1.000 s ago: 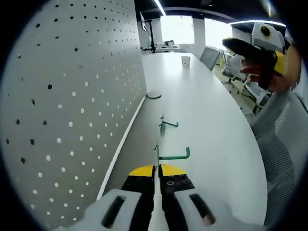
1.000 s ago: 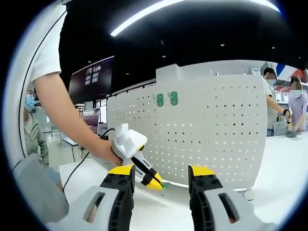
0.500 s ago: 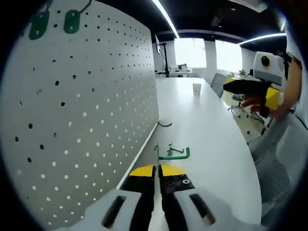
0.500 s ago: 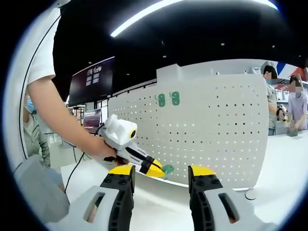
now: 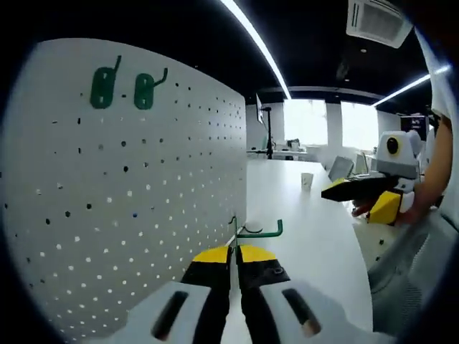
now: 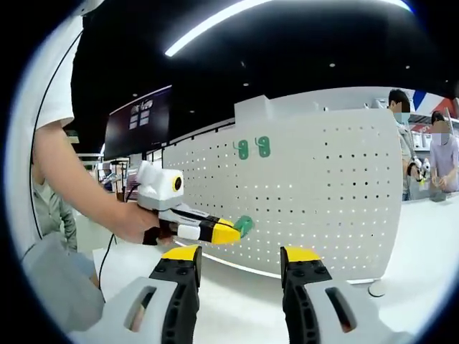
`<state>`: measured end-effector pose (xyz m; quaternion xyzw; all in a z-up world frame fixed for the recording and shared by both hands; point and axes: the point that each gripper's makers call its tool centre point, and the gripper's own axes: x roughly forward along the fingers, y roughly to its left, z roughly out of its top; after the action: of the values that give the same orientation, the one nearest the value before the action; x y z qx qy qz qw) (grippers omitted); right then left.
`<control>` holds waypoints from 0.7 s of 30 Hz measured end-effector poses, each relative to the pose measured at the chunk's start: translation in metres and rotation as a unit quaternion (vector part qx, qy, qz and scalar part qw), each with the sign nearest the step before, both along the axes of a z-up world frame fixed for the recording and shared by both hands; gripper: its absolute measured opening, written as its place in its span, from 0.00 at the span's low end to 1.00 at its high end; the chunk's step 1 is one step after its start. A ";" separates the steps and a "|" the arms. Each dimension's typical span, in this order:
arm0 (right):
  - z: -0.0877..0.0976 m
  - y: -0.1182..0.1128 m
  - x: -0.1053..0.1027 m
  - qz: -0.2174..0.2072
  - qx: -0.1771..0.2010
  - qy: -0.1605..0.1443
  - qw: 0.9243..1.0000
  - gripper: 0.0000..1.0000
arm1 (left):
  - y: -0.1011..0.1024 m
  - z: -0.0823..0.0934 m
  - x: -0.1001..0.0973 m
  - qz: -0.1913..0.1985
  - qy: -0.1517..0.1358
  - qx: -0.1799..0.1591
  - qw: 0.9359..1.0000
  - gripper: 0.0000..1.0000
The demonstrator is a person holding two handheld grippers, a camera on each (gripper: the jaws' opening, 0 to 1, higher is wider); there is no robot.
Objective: Insert the hook assembly into the mounting plate slot until the hook locks in place.
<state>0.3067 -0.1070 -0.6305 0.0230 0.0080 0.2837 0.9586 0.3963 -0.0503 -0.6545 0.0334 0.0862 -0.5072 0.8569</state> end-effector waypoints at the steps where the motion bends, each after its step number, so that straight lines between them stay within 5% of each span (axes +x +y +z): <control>1: 0.000 0.000 0.000 -0.001 0.001 0.001 1.000 0.42 | 0.001 0.004 -0.001 0.002 -0.004 -0.009 1.000 0.03; 11: 0.001 -0.001 0.000 -0.001 0.008 0.003 1.000 0.42 | 0.004 0.041 -0.024 0.007 -0.060 -0.059 0.996 0.03; 21: 0.001 0.000 0.000 0.001 0.008 0.002 1.000 0.42 | 0.004 0.048 -0.029 0.018 -0.060 -0.075 0.995 0.03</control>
<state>0.3066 -0.1066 -0.6299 0.0314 0.0073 0.2849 0.9580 0.3671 -0.0458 -0.6068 -0.0021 -0.0032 -0.4941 0.8694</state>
